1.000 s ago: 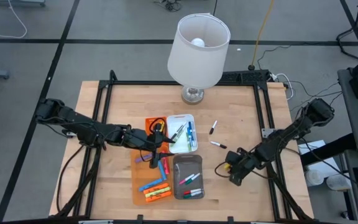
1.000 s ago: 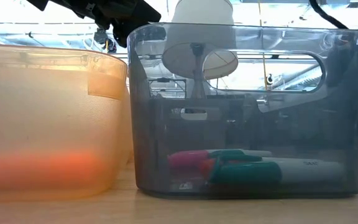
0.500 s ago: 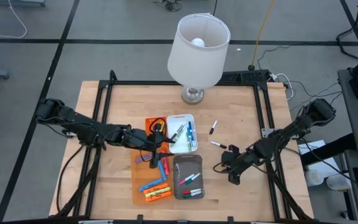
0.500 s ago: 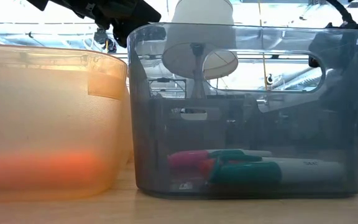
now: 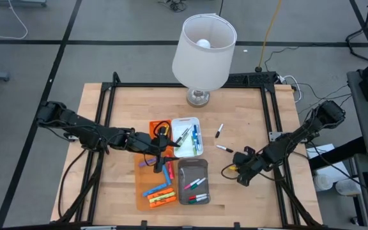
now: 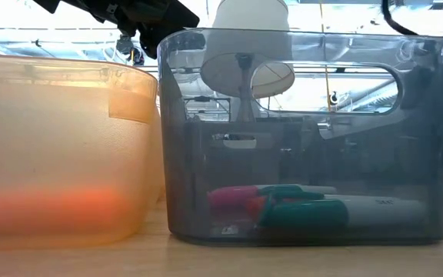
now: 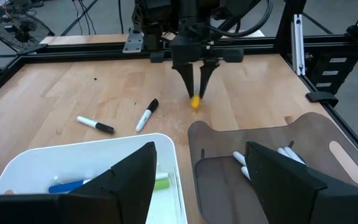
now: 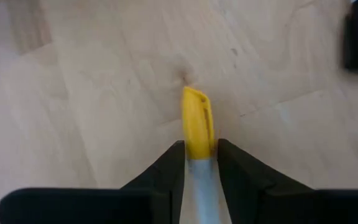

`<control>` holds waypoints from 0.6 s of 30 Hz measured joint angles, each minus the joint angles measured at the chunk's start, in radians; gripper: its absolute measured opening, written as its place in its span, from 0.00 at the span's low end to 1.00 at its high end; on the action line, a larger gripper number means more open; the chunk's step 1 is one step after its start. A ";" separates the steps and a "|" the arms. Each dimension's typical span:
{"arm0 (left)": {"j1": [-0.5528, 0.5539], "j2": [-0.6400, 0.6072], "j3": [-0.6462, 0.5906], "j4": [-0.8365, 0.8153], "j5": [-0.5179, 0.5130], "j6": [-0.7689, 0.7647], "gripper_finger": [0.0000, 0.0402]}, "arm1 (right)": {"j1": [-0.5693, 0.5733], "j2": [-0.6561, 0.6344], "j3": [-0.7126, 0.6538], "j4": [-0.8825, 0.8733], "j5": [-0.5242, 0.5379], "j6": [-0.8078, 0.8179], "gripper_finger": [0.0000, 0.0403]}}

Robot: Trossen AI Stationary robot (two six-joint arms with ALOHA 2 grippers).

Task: Pick & Place Markers
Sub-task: Put the yellow small highlighter pen into the black bin

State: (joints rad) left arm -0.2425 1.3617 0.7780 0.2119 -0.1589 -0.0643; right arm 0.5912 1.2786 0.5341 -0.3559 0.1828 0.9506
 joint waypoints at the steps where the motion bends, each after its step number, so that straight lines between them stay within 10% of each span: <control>1: 0.000 0.000 0.000 0.000 0.000 0.000 0.62 | 0.005 0.001 -0.019 0.025 0.004 -0.004 0.20; 18: 0.000 0.000 0.000 0.002 0.000 0.000 0.62 | -0.022 -0.049 -0.188 0.201 0.009 -0.114 0.05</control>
State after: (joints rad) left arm -0.2424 1.3617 0.7780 0.2142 -0.1589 -0.0643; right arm 0.5694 1.2298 0.3458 -0.1550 0.1916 0.8366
